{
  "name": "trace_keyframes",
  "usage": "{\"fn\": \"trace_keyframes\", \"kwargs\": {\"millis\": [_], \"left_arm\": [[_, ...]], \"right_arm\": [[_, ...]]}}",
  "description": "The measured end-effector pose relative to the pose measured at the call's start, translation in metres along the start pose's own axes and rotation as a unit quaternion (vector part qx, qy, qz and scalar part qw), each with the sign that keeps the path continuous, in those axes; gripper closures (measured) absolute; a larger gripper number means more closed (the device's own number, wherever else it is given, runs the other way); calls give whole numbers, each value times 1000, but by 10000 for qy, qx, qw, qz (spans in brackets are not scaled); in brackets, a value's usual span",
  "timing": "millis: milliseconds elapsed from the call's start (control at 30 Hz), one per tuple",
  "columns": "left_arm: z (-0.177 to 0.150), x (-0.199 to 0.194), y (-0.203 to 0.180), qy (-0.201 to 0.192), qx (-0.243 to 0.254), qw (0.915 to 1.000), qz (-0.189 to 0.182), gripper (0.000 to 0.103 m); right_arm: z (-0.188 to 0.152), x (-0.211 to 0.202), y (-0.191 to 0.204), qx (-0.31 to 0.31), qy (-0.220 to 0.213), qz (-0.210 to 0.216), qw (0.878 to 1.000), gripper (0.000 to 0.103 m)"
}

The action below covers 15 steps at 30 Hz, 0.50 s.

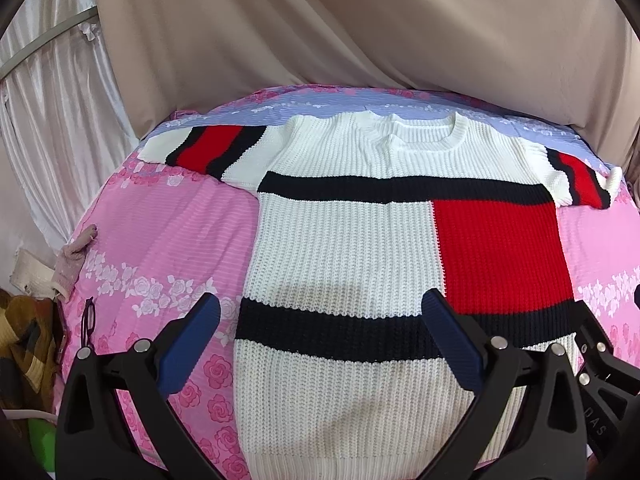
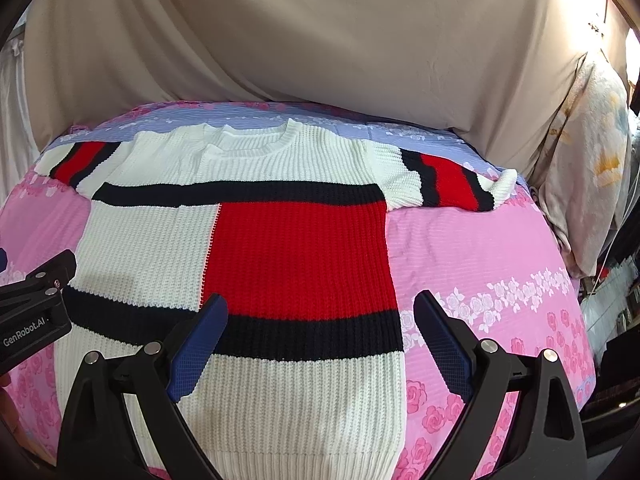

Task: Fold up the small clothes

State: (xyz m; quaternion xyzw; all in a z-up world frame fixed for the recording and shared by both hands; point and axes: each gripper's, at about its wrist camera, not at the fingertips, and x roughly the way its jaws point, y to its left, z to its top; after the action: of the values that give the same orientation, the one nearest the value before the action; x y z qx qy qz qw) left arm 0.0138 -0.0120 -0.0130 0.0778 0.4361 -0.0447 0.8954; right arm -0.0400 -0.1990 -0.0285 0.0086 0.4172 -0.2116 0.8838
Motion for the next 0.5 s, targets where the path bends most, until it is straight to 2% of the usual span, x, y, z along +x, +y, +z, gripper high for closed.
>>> {"fn": "trace_keyframes", "kwargs": {"millis": [500], "left_arm": [[0, 0, -3, 11, 40, 10000, -22, 5]], "right_arm": [[0, -1, 0, 12, 15, 5, 10000, 11]]}}
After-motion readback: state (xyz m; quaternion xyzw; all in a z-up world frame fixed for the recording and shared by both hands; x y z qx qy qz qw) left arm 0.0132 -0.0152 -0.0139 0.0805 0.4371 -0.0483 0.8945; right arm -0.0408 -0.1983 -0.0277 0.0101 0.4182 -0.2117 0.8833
